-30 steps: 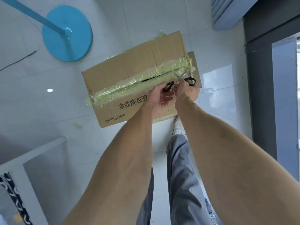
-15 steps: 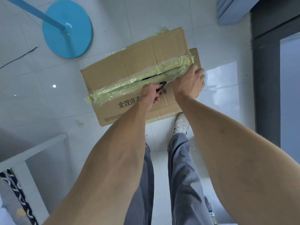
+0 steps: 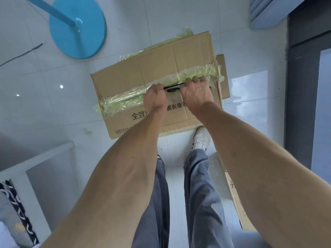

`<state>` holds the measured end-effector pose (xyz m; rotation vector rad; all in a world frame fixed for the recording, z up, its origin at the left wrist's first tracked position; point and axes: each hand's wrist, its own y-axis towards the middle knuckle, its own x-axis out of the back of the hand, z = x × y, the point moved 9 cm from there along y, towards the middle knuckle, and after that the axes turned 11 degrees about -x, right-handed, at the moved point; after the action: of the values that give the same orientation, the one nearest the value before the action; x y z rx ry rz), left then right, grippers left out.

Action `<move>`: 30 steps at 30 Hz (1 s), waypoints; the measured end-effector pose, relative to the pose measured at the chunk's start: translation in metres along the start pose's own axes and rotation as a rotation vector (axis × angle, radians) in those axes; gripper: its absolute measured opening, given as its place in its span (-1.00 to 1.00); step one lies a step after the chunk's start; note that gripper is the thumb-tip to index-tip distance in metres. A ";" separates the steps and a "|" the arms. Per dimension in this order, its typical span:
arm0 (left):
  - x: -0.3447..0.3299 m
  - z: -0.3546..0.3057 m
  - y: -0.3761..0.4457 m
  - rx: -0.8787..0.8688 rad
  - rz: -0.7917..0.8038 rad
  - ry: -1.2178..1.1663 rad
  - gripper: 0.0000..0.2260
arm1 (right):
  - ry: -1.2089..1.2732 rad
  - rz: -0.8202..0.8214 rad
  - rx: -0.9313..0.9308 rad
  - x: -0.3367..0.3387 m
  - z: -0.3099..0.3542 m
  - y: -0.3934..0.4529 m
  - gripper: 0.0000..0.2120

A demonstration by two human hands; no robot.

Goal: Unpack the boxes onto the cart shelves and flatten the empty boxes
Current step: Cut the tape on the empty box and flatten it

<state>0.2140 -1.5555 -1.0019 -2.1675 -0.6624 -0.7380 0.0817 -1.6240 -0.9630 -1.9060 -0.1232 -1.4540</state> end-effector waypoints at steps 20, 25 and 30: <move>-0.104 -0.023 -0.052 -0.274 0.300 0.691 -0.26 | -0.189 0.200 -0.036 -0.015 -0.062 0.025 -0.78; -0.109 -0.010 -0.054 -0.197 0.334 0.722 -0.21 | -0.101 0.203 -0.086 -0.010 -0.083 0.015 -0.76; -0.103 -0.019 -0.053 -0.142 0.325 0.747 -0.23 | -0.014 0.170 -0.130 0.006 -0.105 0.005 -0.72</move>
<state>0.1012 -1.5614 -1.0360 -1.8441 0.1275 -1.3271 0.0027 -1.6916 -0.9501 -1.9782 0.1273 -1.3629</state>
